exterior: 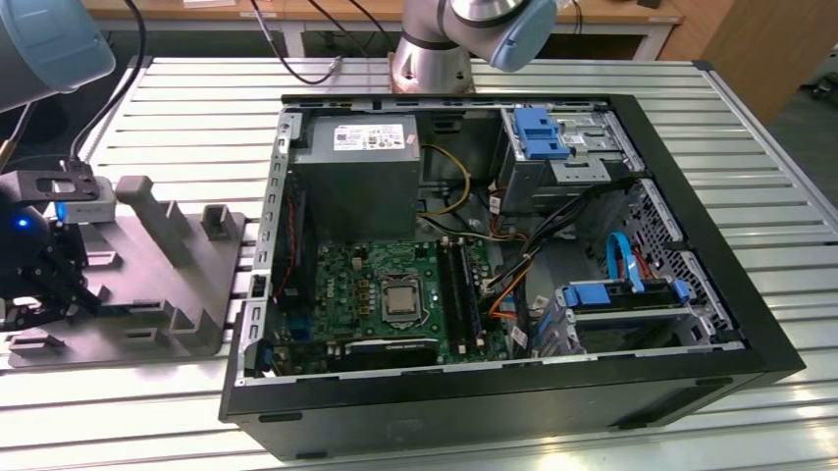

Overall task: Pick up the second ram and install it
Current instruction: 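Pick up the second ram and move it above second insertion slot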

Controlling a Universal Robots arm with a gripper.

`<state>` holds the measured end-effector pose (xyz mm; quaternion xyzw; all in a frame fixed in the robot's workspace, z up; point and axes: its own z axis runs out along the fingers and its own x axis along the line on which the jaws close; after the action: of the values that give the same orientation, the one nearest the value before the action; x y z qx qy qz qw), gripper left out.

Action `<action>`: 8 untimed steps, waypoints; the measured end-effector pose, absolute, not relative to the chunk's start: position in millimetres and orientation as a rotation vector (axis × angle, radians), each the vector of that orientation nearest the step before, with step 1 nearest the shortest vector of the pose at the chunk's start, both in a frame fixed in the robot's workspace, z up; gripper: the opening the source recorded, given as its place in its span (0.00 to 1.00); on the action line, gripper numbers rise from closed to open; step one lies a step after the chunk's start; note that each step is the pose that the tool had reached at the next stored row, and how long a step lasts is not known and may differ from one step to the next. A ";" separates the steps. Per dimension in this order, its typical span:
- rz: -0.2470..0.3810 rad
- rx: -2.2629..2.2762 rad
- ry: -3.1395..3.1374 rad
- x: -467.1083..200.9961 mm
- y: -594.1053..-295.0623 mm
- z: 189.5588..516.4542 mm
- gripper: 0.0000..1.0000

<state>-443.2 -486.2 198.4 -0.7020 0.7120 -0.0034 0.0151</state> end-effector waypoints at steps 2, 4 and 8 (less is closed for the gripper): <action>-0.010 -2.185 2.216 -443.2 -486.2 198.5 0.19; -0.010 -2.185 2.216 -443.3 -486.2 199.2 0.19; -0.008 -2.184 2.215 -443.2 -486.2 199.2 0.19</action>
<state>-443.2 -486.2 199.2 -0.7020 0.7120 -0.0027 0.0157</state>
